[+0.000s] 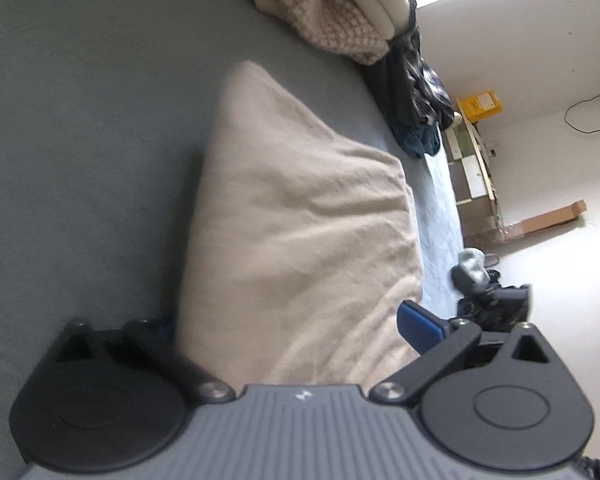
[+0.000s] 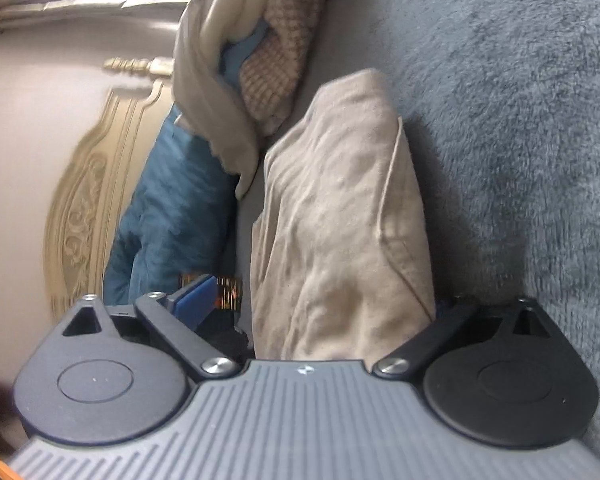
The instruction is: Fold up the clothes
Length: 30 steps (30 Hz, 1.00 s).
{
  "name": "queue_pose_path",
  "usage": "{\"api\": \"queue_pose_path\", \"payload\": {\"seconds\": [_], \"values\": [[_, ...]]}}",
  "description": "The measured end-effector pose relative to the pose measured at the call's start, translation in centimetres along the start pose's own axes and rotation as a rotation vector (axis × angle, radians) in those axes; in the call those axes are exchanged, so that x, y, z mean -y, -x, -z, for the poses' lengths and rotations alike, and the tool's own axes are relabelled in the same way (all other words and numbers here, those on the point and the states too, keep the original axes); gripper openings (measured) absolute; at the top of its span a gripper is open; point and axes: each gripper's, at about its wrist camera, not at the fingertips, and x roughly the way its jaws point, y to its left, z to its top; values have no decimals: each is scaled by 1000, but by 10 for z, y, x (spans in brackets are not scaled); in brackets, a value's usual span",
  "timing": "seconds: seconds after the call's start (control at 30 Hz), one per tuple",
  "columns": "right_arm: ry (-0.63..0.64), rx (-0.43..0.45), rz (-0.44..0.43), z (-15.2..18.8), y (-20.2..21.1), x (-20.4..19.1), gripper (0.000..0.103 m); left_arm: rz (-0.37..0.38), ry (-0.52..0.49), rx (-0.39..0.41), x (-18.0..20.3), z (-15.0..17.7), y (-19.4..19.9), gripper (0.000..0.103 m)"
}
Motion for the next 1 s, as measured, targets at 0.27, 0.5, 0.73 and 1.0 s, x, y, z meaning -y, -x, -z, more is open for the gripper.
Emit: {"api": "queue_pose_path", "payload": {"seconds": [0.27, 0.5, 0.73, 1.0], "values": [[-108, -45, 23, -2, -2, 23, 36, -59, 41, -19, 13, -5, -16, 103], [-82, -8, 52, 8, 6, -3, 29, -104, 139, 18, 18, 3, 3, 65], [-38, 14, 92, 20, 14, -33, 26, -135, 177, 10, 30, 27, 11, 58], [24, 49, 116, 44, 40, -74, 25, -71, 151, 56, 55, 51, 43, 58]]}}
